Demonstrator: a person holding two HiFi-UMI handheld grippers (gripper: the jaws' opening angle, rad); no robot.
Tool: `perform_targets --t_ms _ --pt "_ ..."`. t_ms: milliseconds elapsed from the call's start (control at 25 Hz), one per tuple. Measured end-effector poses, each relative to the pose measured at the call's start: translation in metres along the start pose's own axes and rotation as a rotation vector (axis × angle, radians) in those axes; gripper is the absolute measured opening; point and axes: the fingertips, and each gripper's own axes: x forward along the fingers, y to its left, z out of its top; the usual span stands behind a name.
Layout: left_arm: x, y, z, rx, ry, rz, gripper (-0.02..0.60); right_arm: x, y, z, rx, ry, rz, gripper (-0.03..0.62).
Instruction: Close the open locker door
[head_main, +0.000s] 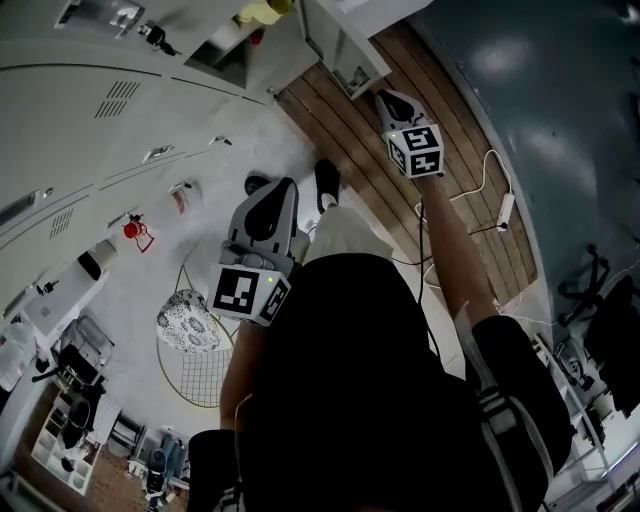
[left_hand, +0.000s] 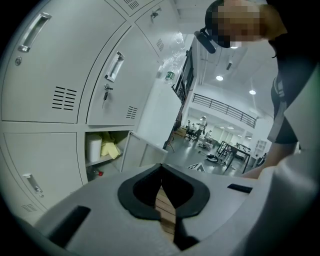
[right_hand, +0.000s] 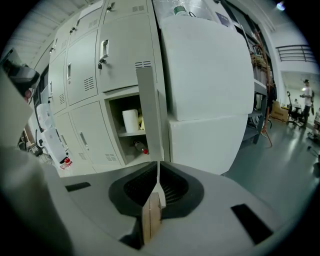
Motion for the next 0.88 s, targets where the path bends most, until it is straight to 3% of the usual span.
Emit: perform_targets --t_ms 880 --pt "-0.019 0.021 -0.001 -0.018 -0.019 0.021 0.018 0.025 0.007 -0.005 -0.104 0.095 0.011 0.029"
